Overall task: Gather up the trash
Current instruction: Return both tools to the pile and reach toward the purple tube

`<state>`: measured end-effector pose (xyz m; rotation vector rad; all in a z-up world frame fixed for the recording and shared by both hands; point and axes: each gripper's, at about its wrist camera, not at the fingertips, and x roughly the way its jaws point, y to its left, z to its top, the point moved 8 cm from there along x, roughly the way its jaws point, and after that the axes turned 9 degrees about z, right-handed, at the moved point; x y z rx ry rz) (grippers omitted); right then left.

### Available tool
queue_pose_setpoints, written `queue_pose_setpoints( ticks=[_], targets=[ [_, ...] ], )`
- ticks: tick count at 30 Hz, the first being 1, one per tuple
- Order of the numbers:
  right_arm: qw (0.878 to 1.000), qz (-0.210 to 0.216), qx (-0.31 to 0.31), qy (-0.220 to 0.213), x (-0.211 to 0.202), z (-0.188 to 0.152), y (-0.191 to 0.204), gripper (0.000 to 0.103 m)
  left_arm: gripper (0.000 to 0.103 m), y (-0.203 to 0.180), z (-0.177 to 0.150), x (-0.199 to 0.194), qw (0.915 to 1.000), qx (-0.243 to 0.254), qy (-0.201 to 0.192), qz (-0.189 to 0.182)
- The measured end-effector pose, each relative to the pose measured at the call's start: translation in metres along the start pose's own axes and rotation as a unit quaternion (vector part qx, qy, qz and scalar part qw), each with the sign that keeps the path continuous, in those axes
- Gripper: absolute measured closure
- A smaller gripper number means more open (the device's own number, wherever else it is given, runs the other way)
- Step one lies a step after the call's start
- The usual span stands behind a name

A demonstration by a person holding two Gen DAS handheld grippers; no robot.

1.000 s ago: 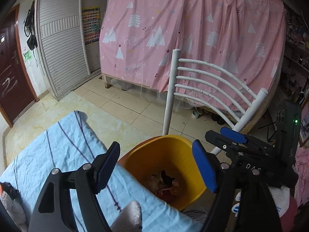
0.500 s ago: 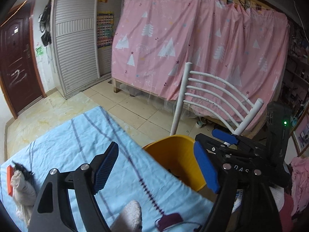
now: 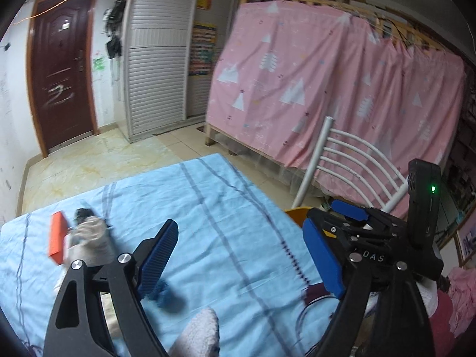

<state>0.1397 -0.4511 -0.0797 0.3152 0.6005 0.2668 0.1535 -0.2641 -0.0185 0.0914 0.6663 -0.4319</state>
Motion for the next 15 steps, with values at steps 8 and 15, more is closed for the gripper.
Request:
queue_pose_setpoints(
  ticks=[8, 15],
  targets=[
    [0.998, 0.029, -0.04, 0.033, 0.029, -0.006, 0.056, 0.028, 0.02, 0.059, -0.012, -0.032, 0.9993, -0.016, -0.016, 0.032],
    [0.995, 0.046, -0.068, 0.062, 0.051, -0.016, 0.096, 0.028, 0.016, 0.103, -0.031, -0.057, 0.998, -0.011, -0.025, 0.057]
  ],
)
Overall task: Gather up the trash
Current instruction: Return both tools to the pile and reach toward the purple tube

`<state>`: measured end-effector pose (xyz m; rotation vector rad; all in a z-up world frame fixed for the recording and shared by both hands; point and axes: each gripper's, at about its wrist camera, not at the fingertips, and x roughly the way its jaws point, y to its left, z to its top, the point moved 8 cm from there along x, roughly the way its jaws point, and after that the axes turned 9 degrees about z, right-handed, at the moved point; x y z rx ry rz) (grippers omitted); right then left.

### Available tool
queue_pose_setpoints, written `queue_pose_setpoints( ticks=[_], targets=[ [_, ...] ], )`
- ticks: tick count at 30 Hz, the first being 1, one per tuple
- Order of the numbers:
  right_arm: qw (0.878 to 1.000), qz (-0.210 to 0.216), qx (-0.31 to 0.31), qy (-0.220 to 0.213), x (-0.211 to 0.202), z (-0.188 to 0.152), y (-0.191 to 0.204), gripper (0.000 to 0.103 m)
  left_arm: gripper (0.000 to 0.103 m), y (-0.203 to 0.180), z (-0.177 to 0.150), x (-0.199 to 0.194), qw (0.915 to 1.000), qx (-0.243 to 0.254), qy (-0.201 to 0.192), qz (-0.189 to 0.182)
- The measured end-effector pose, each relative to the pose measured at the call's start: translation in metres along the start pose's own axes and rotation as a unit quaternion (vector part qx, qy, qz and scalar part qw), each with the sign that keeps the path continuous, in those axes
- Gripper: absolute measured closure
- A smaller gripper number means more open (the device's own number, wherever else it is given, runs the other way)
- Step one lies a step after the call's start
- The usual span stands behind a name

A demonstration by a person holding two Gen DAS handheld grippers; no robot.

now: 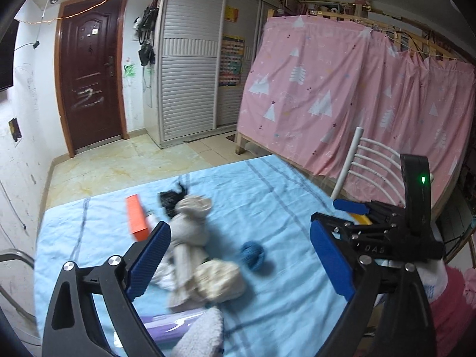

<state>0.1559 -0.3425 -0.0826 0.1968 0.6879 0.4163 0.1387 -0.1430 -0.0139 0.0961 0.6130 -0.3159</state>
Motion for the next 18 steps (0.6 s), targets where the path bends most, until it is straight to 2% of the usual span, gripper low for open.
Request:
queue_pose_setpoints(
  ticks=[9, 18],
  targets=[
    [0.999, 0.014, -0.021, 0.029, 0.028, -0.005, 0.03, 0.028, 0.012, 0.035, -0.036, -0.009, 0.9992, 0.033, 0.016, 0.018],
    [0.998, 0.018, -0.034, 0.052, 0.051, -0.009, 0.055, 0.028, 0.012, 0.049, -0.08, 0.01, 0.9943, 0.086, 0.063, 0.007]
  ],
)
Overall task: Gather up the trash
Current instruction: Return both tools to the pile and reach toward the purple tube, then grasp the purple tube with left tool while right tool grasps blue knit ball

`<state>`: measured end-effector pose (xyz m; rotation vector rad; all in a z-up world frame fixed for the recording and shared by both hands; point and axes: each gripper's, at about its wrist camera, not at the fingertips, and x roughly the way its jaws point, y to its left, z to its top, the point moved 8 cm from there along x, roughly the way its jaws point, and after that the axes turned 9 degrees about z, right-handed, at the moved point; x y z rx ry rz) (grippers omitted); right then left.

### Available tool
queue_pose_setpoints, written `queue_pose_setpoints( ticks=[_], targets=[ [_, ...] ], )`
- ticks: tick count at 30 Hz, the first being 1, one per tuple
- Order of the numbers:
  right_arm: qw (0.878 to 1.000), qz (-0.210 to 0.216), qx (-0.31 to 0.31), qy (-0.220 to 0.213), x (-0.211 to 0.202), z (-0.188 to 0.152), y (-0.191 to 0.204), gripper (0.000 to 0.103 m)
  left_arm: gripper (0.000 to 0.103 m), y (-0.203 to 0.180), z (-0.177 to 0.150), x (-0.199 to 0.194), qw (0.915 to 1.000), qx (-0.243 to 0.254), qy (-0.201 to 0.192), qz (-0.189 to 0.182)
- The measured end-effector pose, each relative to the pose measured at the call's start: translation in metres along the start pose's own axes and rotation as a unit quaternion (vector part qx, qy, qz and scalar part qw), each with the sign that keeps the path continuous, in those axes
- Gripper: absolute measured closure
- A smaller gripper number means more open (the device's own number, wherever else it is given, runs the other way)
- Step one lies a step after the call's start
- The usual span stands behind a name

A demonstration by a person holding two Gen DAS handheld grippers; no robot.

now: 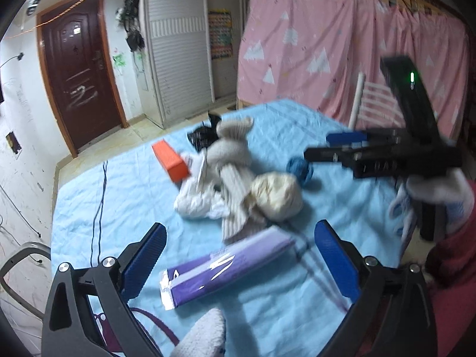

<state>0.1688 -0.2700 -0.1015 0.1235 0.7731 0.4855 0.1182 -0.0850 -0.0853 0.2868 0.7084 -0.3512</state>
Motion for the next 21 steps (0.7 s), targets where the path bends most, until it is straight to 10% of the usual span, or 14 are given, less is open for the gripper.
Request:
queue_pose_setpoints(
  ticks=[11, 21],
  targets=[
    [1.0, -0.007, 0.0, 0.016, 0.016, 0.0, 0.011, 0.028, 0.012, -0.005, -0.021, 0.035, 0.9923, 0.111, 0.054, -0.017],
    [0.999, -0.02, -0.001, 0.037, 0.027, -0.002, 0.01, 0.028, 0.053, -0.015, -0.025, 0.033, 0.9862, 0.133, 0.059, -0.078]
  ],
)
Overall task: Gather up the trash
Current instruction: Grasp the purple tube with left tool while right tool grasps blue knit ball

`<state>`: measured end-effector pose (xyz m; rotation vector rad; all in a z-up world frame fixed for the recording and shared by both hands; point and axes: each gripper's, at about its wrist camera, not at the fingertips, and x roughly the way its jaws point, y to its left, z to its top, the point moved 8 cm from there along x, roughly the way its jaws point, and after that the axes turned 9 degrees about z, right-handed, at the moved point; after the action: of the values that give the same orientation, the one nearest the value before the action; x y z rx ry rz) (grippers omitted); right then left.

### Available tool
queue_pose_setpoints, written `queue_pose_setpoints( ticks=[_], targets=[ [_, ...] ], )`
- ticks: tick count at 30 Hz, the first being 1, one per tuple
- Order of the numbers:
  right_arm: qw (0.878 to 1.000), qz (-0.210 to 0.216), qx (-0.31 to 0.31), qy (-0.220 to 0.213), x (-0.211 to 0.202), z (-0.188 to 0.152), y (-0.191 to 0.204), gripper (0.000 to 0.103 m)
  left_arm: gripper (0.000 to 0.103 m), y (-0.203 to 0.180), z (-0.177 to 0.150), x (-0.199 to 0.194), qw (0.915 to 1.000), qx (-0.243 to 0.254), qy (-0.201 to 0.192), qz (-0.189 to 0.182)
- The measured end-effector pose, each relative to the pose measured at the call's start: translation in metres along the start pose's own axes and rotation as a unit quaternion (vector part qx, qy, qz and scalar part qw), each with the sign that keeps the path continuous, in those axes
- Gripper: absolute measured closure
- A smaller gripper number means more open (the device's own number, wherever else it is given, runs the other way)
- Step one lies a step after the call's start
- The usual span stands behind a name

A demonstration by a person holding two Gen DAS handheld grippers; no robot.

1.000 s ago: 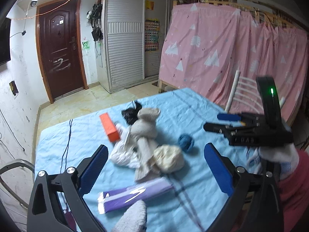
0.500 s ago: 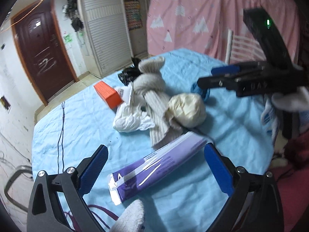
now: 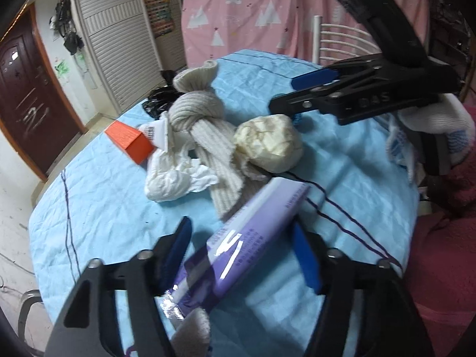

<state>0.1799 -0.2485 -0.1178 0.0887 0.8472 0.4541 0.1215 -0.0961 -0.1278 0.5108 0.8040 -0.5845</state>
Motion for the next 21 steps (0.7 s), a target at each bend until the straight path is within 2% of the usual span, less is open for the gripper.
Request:
queue_pose_setpoints(
  ticks=[4, 5, 6, 8, 10, 12, 21],
  targets=[
    [1.0, -0.006, 0.0, 0.012, 0.005, -0.002, -0.001, 0.028, 0.067, -0.005, -0.002, -0.003, 0.9999, -0.001, -0.007, -0.007],
    [1.0, -0.008, -0.002, 0.014, 0.006, -0.002, -0.001, 0.029, 0.075, -0.006, -0.003, -0.004, 0.9999, 0.0, -0.01, -0.009],
    [1.0, -0.007, -0.004, 0.017, 0.007, -0.003, -0.001, 0.032, 0.081, -0.009, -0.005, -0.006, 0.9998, 0.005, -0.014, -0.011],
    [1.0, -0.009, -0.006, 0.026, 0.01, -0.005, -0.001, 0.042, 0.087, -0.012, -0.008, -0.008, 0.9997, 0.011, -0.019, -0.013],
    [0.999, -0.006, -0.006, 0.034, 0.013, -0.006, 0.0, 0.052, 0.088, -0.011, -0.007, -0.008, 0.9997, 0.009, -0.019, -0.013],
    [0.999, -0.005, -0.016, 0.041, 0.015, -0.008, 0.003, 0.072, 0.09, -0.011, -0.009, -0.009, 0.9998, 0.006, -0.018, -0.009],
    [0.999, -0.015, -0.036, -0.001, -0.006, 0.002, 0.007, 0.073, 0.091, -0.003, -0.01, -0.033, 0.9987, -0.029, -0.041, -0.007]
  ],
)
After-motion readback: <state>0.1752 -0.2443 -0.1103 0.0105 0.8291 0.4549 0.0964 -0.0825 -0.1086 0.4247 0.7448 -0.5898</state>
